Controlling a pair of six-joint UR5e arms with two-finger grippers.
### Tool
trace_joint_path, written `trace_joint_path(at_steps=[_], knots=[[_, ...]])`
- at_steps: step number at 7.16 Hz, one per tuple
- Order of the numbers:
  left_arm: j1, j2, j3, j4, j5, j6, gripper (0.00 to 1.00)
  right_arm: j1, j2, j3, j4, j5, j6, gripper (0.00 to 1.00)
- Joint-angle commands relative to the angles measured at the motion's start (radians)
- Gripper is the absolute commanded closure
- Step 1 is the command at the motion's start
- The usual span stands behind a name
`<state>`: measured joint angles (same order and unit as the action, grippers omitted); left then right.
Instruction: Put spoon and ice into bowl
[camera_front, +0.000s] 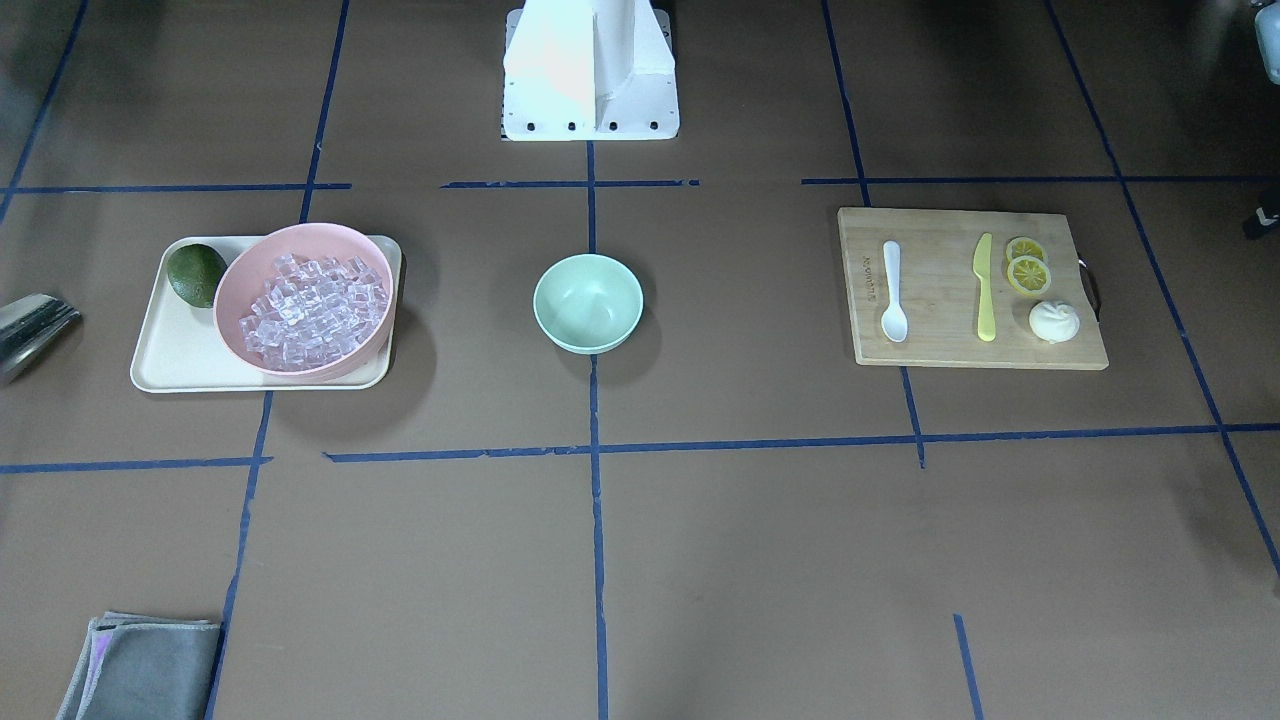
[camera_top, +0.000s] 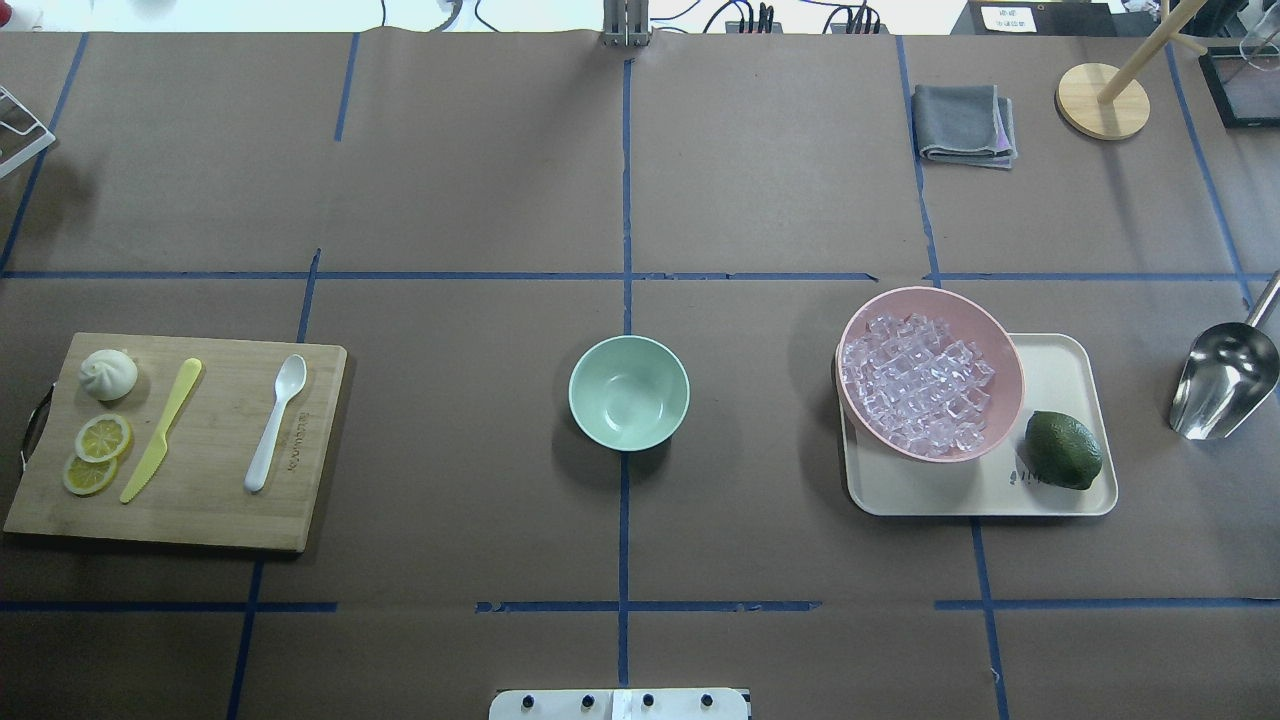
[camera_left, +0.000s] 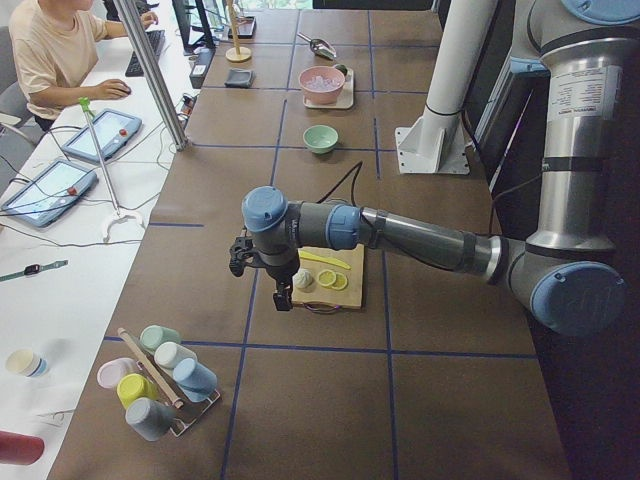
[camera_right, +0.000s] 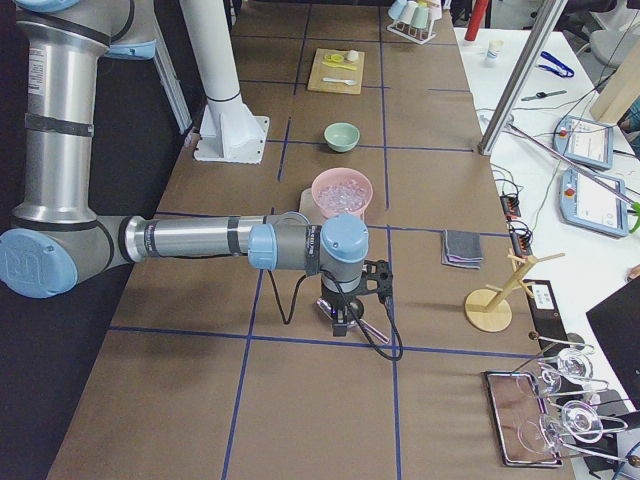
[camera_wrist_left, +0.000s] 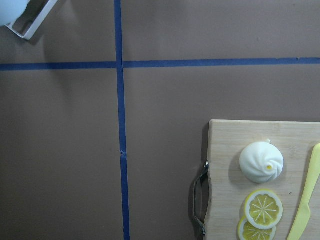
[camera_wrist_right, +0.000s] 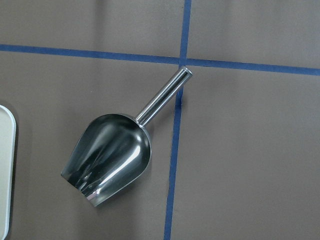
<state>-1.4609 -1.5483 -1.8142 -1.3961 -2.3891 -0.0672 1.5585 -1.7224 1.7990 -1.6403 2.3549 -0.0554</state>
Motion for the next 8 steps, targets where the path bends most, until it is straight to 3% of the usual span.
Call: trace_joint_path(at_steps=[1,5,7,8], knots=[[-0.001,0.003,-0.017,-0.001,0.001,0.003,0.00,0.000,-0.006,0.000,0.000,0.010,0.000,0.00],[0.005,0.020,-0.039,-0.015,-0.010,0.004,0.00,0.000,-0.006,-0.001,0.004,0.010,0.000,0.00],[0.051,0.043,-0.050,-0.190,-0.058,-0.006,0.00,0.000,-0.006,-0.003,0.007,0.010,0.000,0.00],[0.145,0.042,-0.051,-0.236,-0.079,-0.044,0.00,0.000,-0.006,-0.004,0.007,0.012,0.000,0.00]])
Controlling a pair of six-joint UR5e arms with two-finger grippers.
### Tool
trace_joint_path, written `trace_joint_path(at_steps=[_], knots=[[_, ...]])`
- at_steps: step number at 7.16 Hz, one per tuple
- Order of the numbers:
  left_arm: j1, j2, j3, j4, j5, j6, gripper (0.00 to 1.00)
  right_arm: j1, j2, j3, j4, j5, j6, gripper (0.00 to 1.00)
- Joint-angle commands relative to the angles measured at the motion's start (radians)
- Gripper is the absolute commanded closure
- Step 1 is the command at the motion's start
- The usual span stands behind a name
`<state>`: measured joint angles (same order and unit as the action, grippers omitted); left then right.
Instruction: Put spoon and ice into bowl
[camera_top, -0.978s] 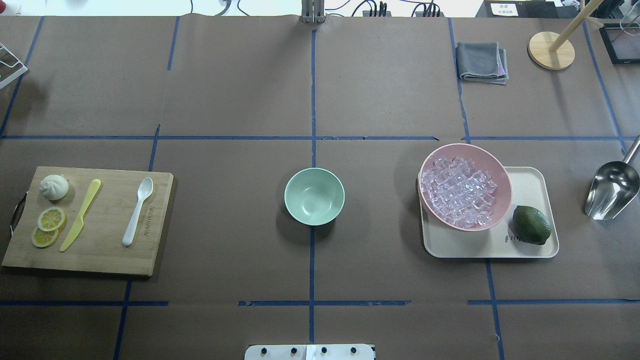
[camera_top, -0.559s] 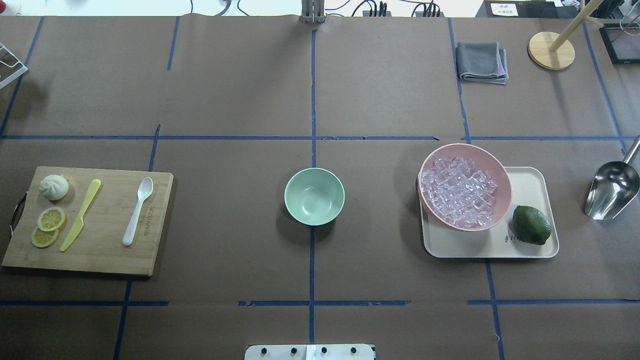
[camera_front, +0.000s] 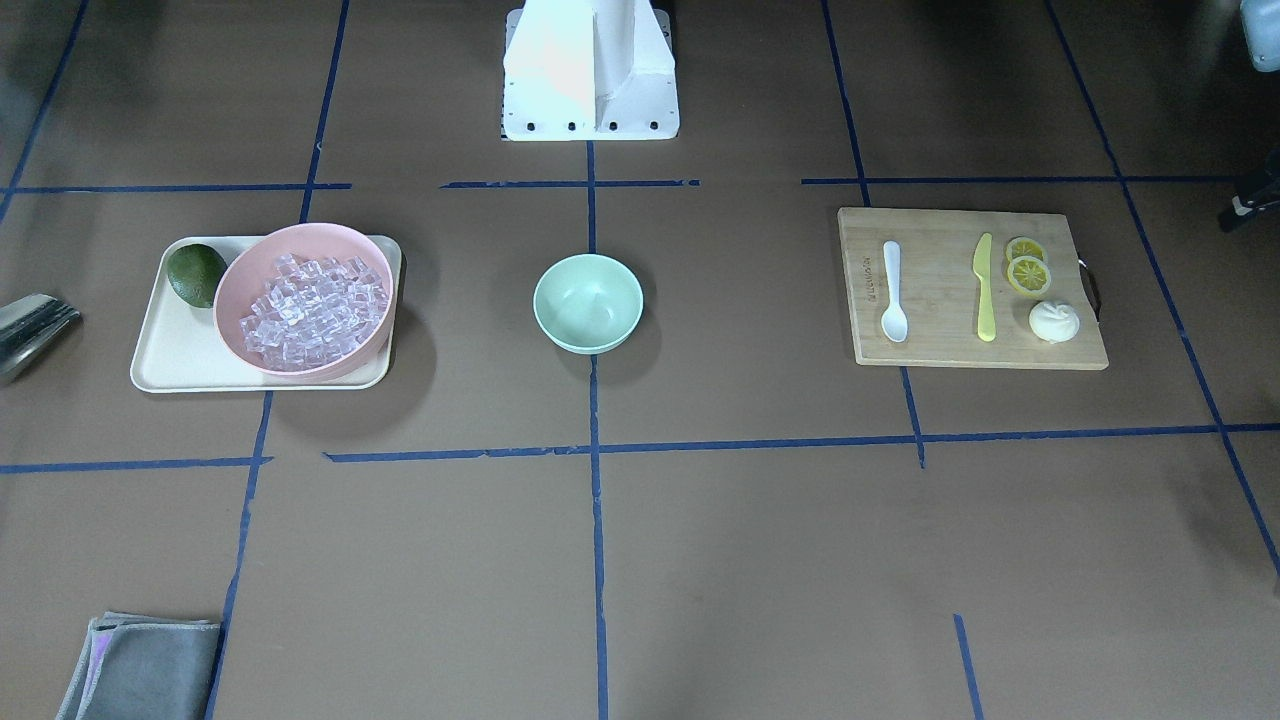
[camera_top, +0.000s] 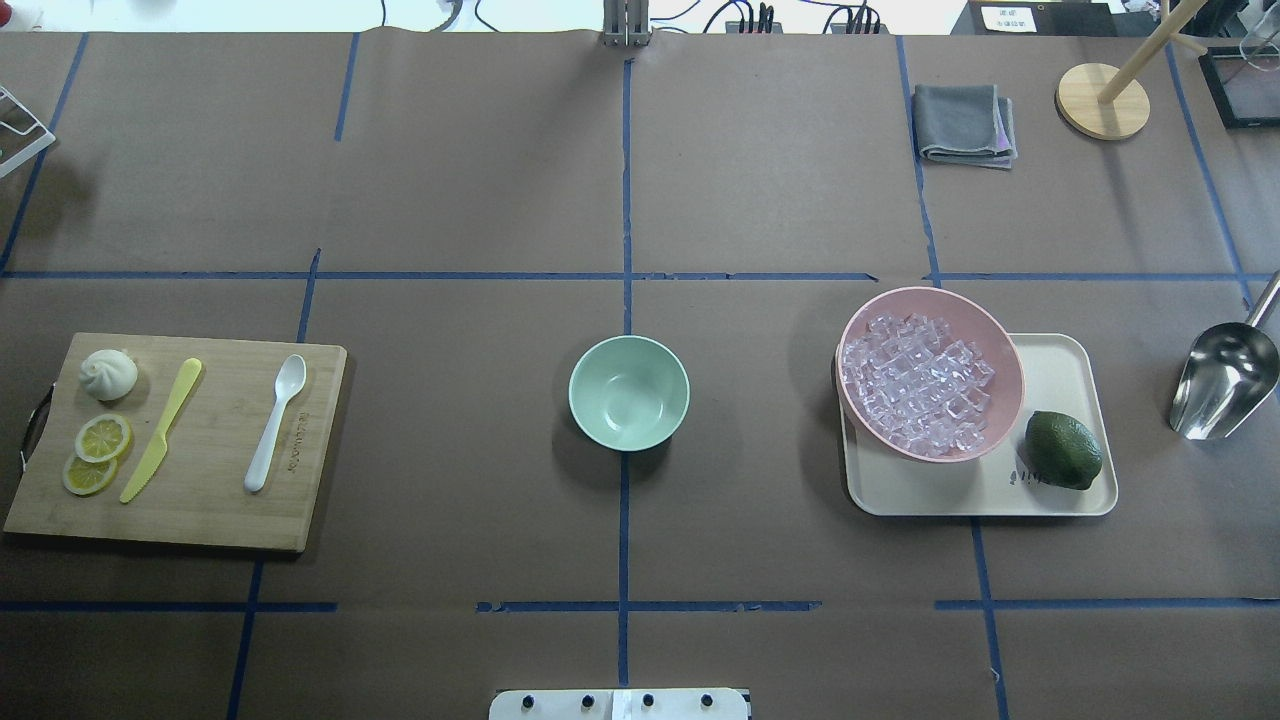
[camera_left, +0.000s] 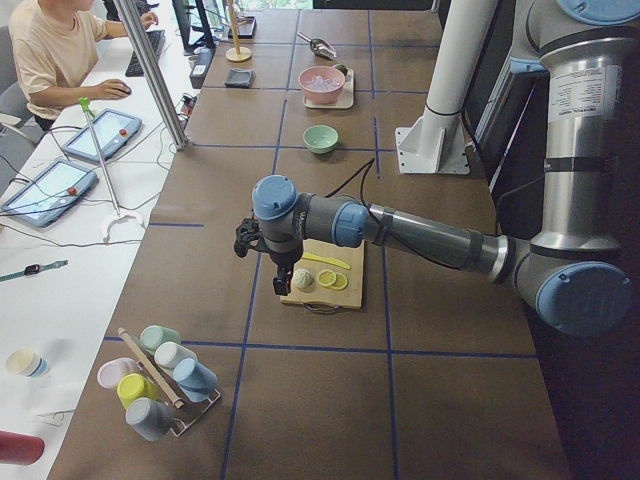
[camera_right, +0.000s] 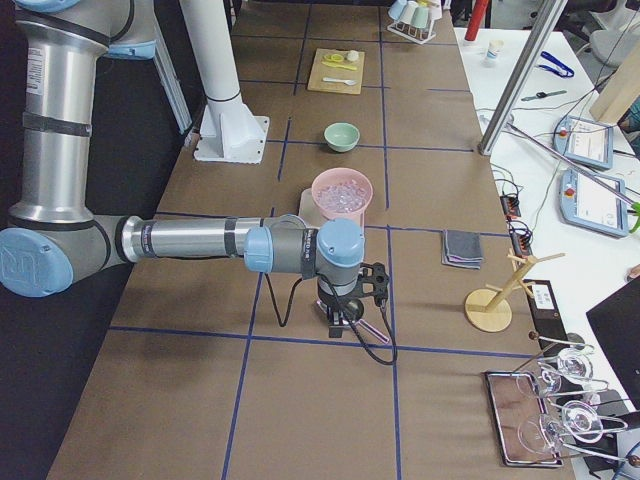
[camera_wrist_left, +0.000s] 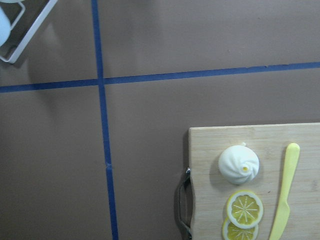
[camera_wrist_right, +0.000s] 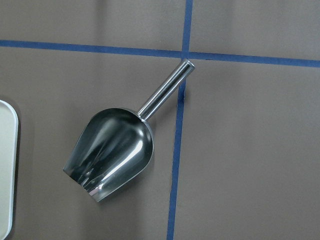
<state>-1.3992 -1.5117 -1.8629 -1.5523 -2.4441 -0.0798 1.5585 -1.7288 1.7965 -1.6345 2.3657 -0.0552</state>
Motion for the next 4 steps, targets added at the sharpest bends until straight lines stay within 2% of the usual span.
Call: trace_joint_path(at_steps=[1,2,4], knots=[[0.189,-0.028,-0.033,-0.118,-0.020,-0.195,0.00,0.000,-0.011,0.003,0.005,0.019,-0.009,0.00],[0.300,-0.051,-0.057,-0.186,0.041,-0.318,0.00,0.000,-0.011,0.006,0.005,0.029,-0.009,0.00],[0.541,-0.151,-0.067,-0.195,0.222,-0.527,0.00,-0.002,-0.012,0.004,0.007,0.036,-0.008,0.00]])
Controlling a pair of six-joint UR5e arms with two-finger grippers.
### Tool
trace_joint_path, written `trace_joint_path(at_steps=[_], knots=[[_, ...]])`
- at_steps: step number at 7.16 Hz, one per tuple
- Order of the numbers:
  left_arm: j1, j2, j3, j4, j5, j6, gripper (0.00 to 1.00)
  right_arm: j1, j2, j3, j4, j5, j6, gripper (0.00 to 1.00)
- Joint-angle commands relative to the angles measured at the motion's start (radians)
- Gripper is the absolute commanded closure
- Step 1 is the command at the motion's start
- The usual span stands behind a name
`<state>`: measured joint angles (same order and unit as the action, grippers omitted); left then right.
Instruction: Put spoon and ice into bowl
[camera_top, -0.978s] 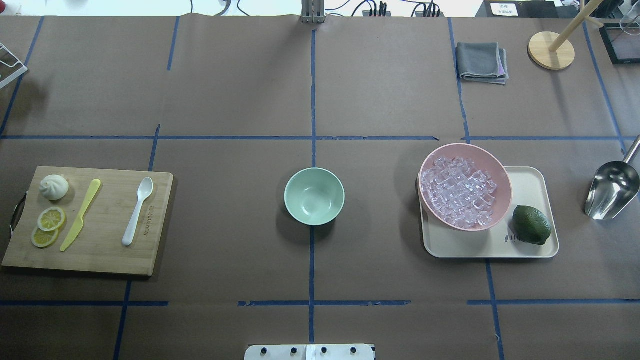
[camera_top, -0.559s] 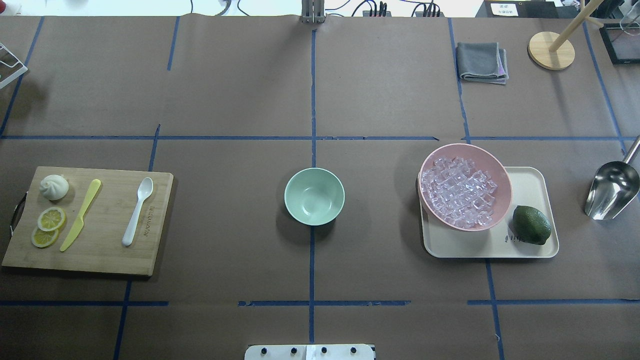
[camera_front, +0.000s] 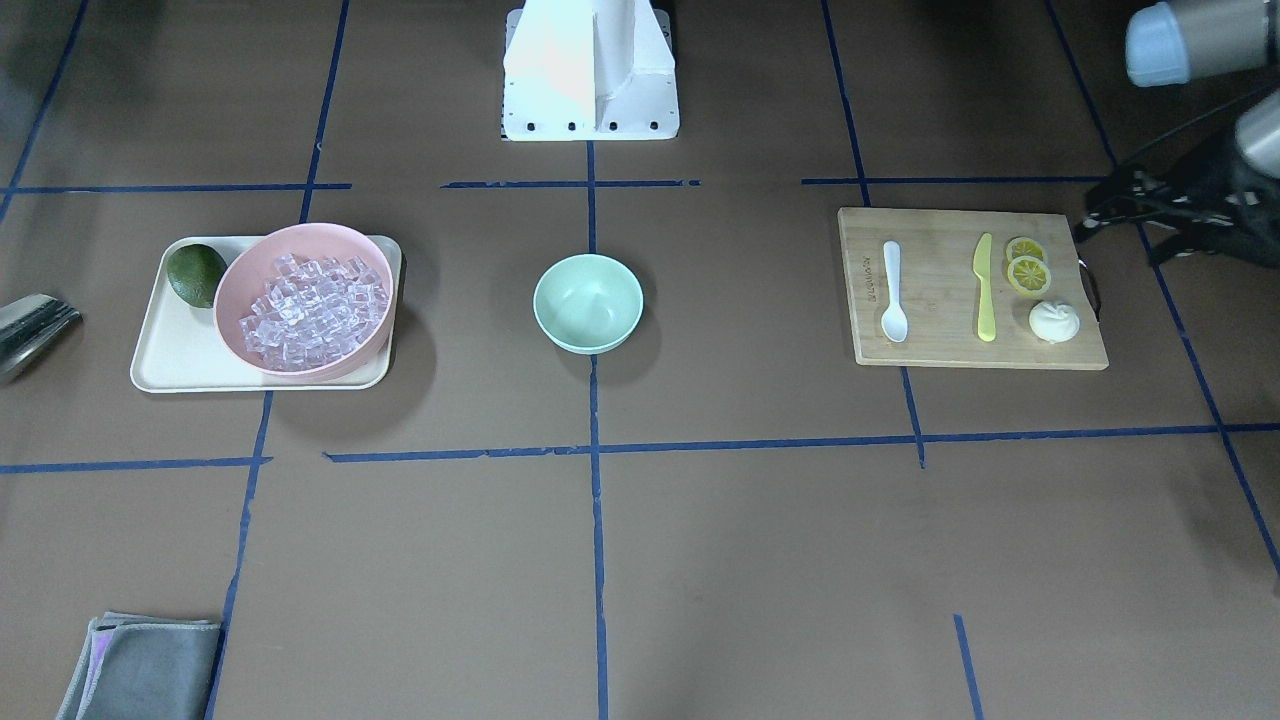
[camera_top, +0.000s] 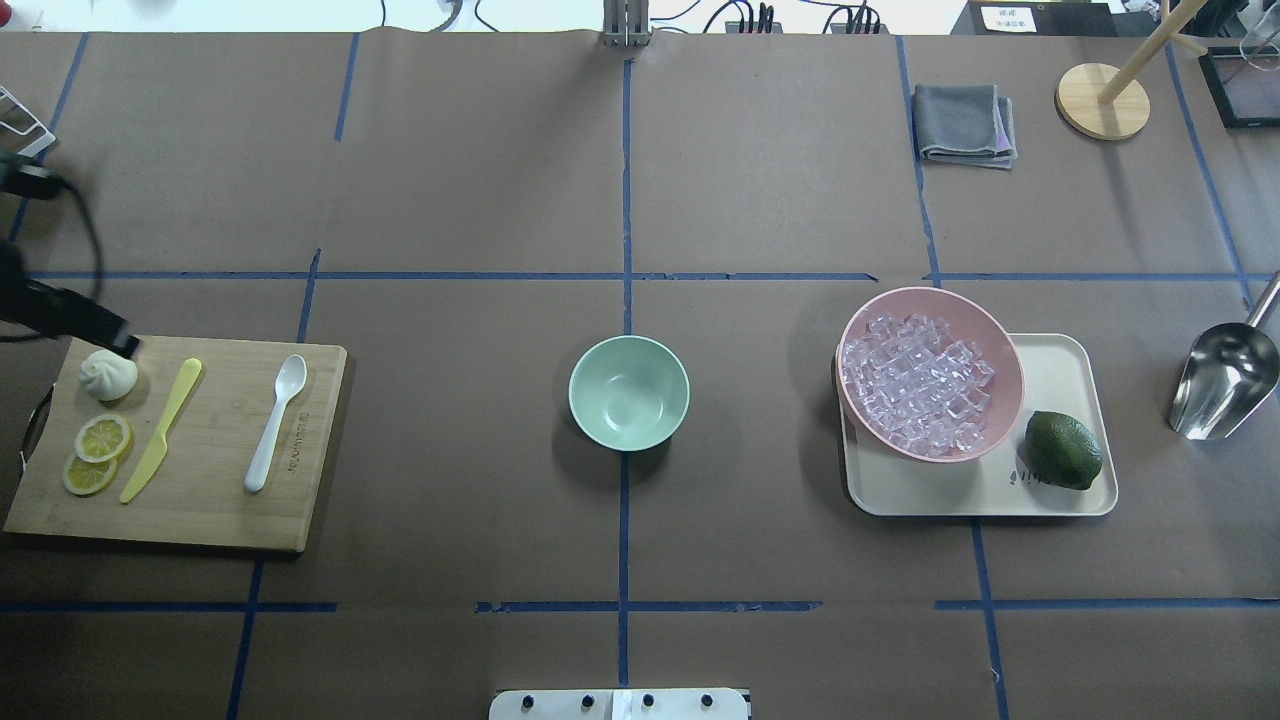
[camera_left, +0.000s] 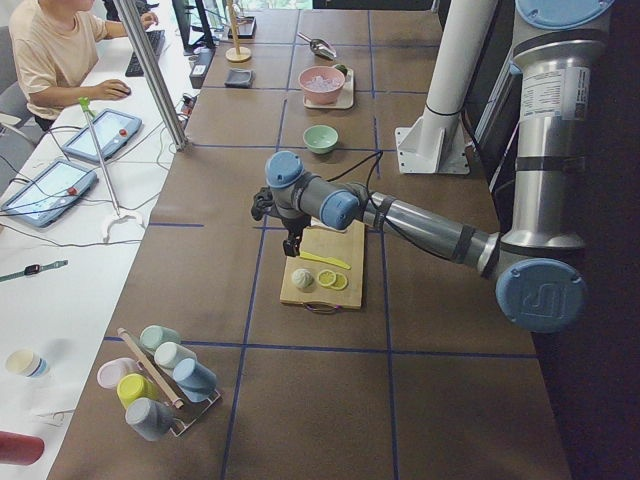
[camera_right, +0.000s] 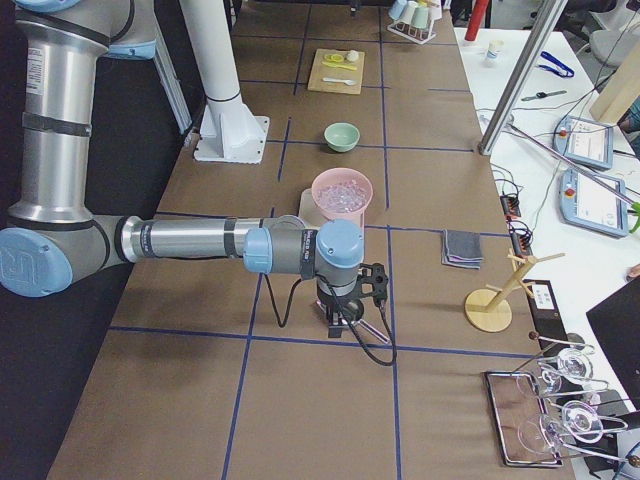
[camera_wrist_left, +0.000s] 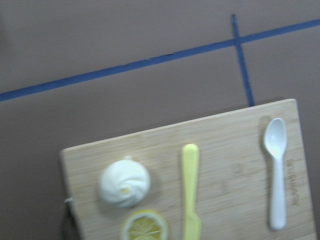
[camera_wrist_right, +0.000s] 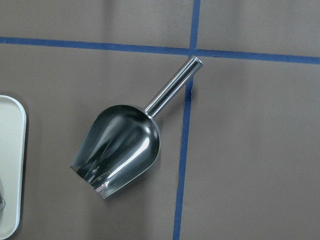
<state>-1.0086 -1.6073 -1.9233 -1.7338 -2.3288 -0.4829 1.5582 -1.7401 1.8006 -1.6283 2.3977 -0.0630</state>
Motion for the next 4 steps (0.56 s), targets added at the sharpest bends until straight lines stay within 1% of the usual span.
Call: trace_joint_path(at_steps=[1,2,3,4], knots=[[0.232,-0.065,-0.005,-0.015,0.190,-0.131,0.00,-0.001,-0.001,0.000,0.021,0.012,0.000,0.00],[0.287,-0.068,0.009,-0.016,0.231,-0.147,0.01,-0.001,-0.001,0.000,0.034,0.017,0.000,0.00],[0.318,-0.069,0.024,-0.018,0.235,-0.166,0.04,-0.001,-0.001,0.000,0.035,0.032,0.003,0.00],[0.327,-0.080,0.039,-0.018,0.236,-0.167,0.08,-0.001,-0.001,-0.003,0.033,0.038,0.005,0.00]])
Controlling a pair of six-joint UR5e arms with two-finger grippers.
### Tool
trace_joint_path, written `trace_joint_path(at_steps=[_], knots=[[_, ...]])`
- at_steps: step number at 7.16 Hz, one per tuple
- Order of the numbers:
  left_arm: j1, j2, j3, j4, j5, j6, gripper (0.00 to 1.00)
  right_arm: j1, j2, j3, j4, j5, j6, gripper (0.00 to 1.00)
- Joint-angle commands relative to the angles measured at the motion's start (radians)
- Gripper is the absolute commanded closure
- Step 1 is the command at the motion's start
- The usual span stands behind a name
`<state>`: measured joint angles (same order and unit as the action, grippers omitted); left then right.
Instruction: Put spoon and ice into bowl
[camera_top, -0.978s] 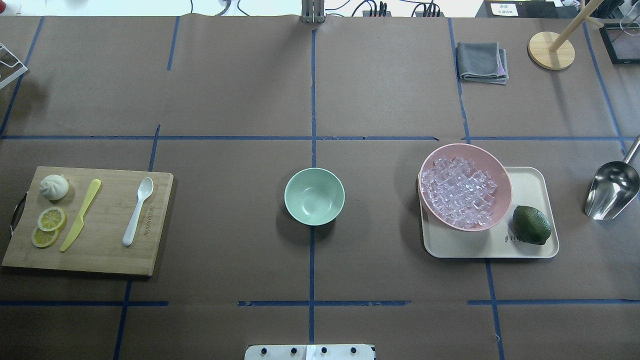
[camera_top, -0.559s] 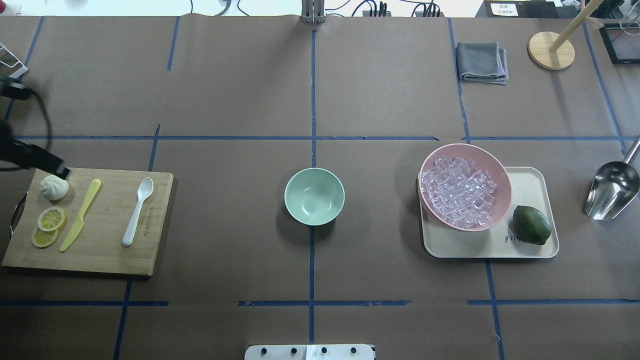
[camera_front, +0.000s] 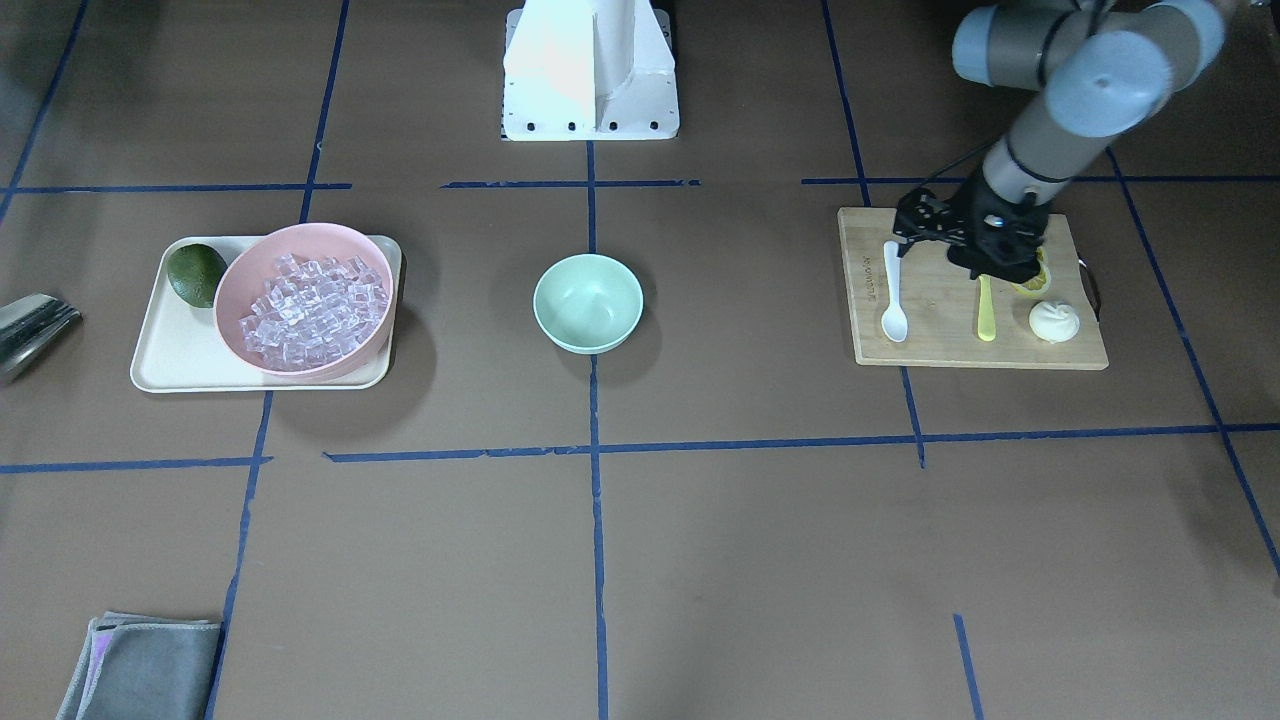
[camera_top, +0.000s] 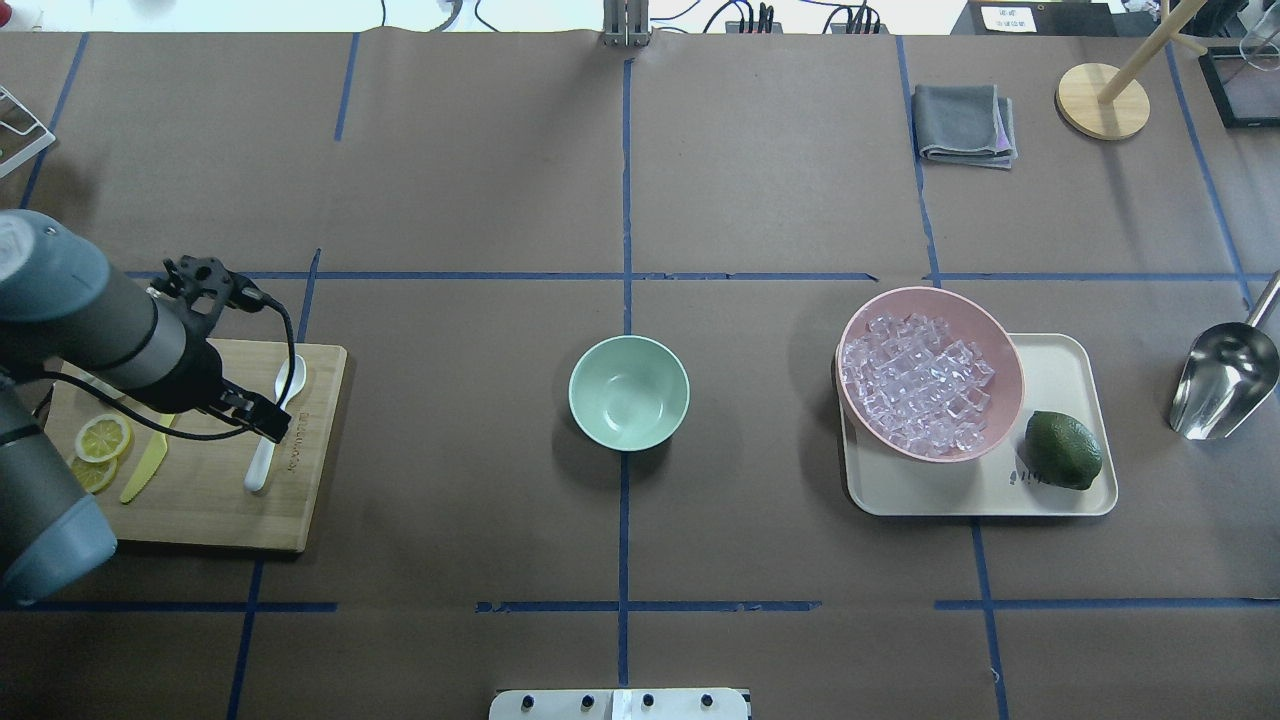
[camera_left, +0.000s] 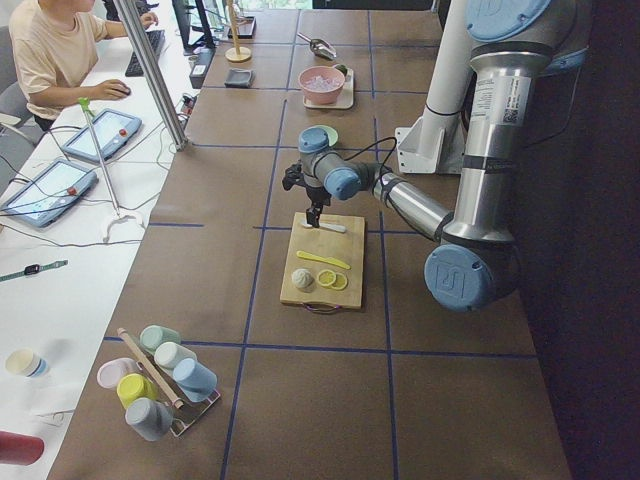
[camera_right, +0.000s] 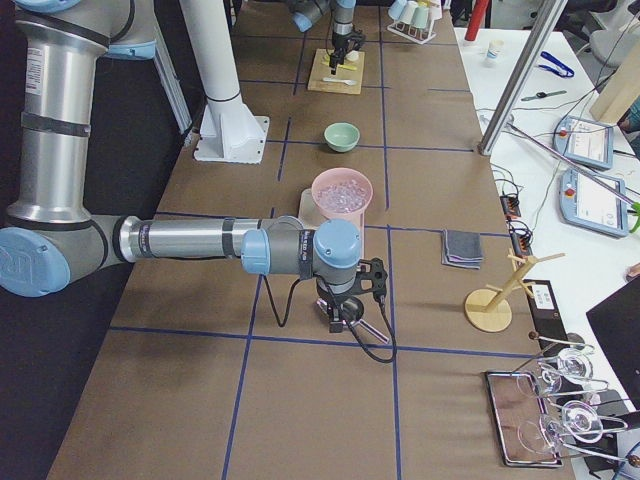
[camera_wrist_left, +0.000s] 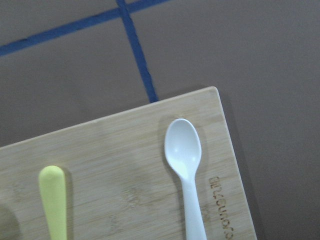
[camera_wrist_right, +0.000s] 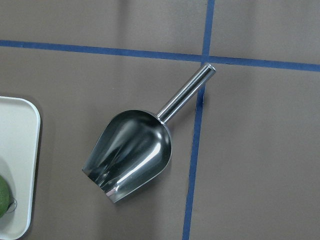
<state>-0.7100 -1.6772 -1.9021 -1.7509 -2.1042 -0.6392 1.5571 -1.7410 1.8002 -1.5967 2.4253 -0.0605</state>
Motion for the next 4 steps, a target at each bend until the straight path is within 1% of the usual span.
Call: trace_joint_path(at_steps=[1,2,3,4], knots=[[0.030,-0.031,0.058,-0.001,0.012,-0.010,0.11,0.000,0.000,-0.004,0.001,0.011,0.002,0.00],[0.030,-0.054,0.081,0.001,0.012,-0.010,0.12,0.000,0.000,-0.004,0.001,0.011,0.002,0.00],[0.030,-0.053,0.081,0.001,0.012,-0.010,0.14,0.000,0.000,-0.002,0.003,0.011,0.002,0.00],[0.030,-0.052,0.083,0.001,0.012,-0.010,0.21,0.000,0.000,-0.004,0.001,0.011,0.002,0.00]])
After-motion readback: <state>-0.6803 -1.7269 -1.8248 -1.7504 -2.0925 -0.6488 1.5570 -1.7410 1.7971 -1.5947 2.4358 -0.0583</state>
